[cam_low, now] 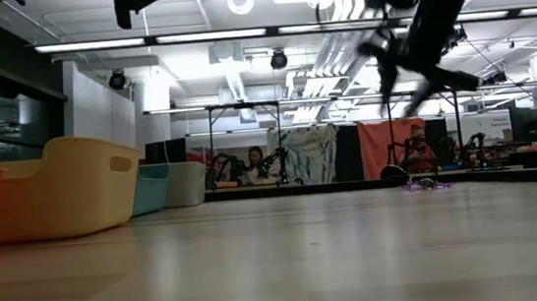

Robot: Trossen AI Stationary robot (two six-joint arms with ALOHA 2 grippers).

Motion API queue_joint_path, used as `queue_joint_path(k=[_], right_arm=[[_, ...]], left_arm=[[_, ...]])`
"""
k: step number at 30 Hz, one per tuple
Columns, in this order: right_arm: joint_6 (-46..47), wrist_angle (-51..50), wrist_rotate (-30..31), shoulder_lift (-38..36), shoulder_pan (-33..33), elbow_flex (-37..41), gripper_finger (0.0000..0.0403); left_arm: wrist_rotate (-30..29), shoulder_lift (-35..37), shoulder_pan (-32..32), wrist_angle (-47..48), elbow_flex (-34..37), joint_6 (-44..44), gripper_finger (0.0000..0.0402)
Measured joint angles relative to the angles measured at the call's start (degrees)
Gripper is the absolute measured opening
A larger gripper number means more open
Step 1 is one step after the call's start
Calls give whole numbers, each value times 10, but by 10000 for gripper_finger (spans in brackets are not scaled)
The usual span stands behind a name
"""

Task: Sort Halloween decoration
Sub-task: Put the white bone toy in the green bin

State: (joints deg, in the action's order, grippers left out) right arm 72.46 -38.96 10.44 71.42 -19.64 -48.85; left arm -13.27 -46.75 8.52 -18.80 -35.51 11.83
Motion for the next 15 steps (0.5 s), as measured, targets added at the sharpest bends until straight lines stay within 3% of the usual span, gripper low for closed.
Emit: queue_joint_path(k=[4,10,15], right_arm=[[12,-83,0,70,-61,-28,148],[26,-26,-20,157,-144,-41,142],[39,27,-74,218,-184,-41,142]], left_arm=[[-1,-4,33,17,0,0,193],[-1,-4,64,36,0,5,193],[0,-4,73,37,0,5,193]])
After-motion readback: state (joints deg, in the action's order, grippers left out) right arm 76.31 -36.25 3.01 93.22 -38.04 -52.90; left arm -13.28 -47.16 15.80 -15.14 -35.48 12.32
